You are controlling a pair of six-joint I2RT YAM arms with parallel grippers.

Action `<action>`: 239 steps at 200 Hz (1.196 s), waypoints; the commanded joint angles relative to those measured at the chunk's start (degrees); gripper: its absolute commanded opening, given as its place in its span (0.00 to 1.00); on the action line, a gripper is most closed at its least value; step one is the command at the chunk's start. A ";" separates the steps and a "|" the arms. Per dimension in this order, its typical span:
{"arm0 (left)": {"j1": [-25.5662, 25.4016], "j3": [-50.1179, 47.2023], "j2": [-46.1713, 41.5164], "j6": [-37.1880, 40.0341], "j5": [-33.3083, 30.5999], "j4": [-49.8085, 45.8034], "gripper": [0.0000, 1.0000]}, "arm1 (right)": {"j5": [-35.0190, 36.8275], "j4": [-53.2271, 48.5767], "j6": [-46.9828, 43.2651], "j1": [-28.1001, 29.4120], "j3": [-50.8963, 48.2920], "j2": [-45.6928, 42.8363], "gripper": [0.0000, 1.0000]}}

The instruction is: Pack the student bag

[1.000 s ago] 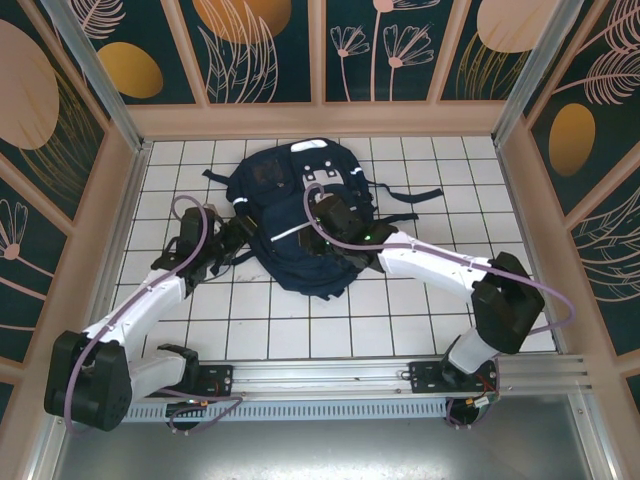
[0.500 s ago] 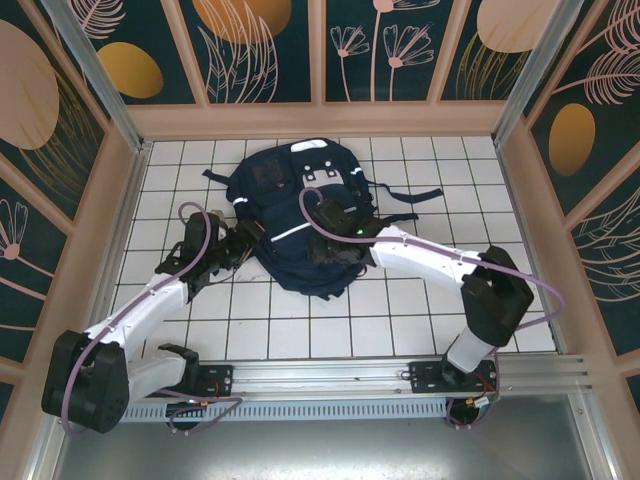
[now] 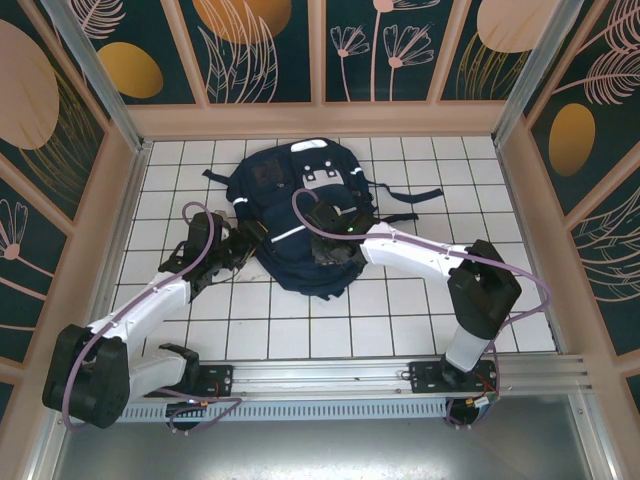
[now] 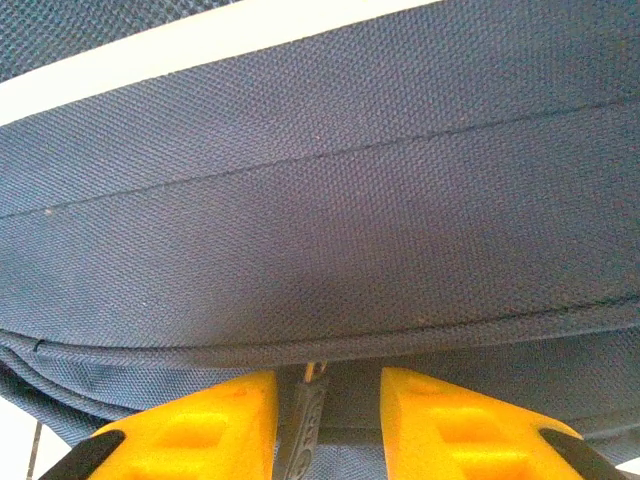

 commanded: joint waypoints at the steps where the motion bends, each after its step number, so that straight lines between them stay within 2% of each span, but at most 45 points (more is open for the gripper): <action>1: -0.40 -0.35 0.38 -0.45 0.67 2.17 0.63 | 0.59 -1.15 0.02 0.49 -1.21 -1.84 0.33; 19: -0.62 -0.35 0.22 -0.66 0.54 2.40 0.62 | 1.23 -1.21 -0.23 0.53 -0.38 -0.22 0.31; 68: -2.09 -2.62 -0.78 -3.85 -1.00 4.74 0.60 | 2.93 -0.58 -0.94 0.48 0.94 1.78 0.15; 98: -3.88 -4.48 -0.07 -6.82 -0.45 8.17 0.60 | 1.95 -0.21 -1.72 0.62 1.07 2.06 0.00; 123: -5.42 -5.68 1.24 -8.60 0.14 12.23 0.56 | -0.35 3.42 -4.59 1.88 0.35 0.14 0.00; 157: -5.93 -8.37 1.97 -12.05 0.23 18.72 0.45 | -8.87 12.84 -6.69 2.34 -2.74 -4.28 0.00; 183: -6.02 -9.74 2.40 -13.77 0.00 20.72 0.43 | -12.70 16.16 -6.62 2.20 -2.45 -5.02 0.00; 239: -6.02 -9.29 5.63 -15.92 0.62 27.00 0.38 | -10.09 14.41 -6.33 2.07 -2.21 -4.63 0.00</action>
